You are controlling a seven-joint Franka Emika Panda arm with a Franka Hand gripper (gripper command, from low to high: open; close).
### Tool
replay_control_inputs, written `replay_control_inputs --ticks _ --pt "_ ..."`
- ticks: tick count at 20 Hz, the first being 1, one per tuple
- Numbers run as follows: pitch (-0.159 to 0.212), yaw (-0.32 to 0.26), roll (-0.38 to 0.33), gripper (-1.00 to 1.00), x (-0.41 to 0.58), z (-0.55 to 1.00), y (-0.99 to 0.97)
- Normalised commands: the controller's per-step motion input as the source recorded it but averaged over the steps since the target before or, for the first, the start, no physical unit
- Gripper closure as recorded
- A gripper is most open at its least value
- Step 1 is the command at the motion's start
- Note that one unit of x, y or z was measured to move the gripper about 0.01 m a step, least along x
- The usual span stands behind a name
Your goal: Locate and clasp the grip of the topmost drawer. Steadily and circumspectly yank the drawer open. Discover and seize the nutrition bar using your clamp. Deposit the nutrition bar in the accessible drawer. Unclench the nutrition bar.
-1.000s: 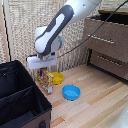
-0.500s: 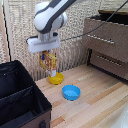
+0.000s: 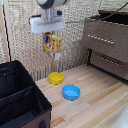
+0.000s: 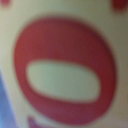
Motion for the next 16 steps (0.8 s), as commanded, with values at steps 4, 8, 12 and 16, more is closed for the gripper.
replay_control_inputs --ticks 4,8,12,16 --pt "0.121 -0.074 0.000 1.00 0.026 0.93 -0.03" --pt "0.111 -0.070 0.000 1.00 0.063 0.97 -0.02" --pt "0.146 -0.115 0.001 1.00 0.016 0.88 -0.21" --pt "0.137 -0.025 0.094 1.00 0.000 0.73 -0.70"
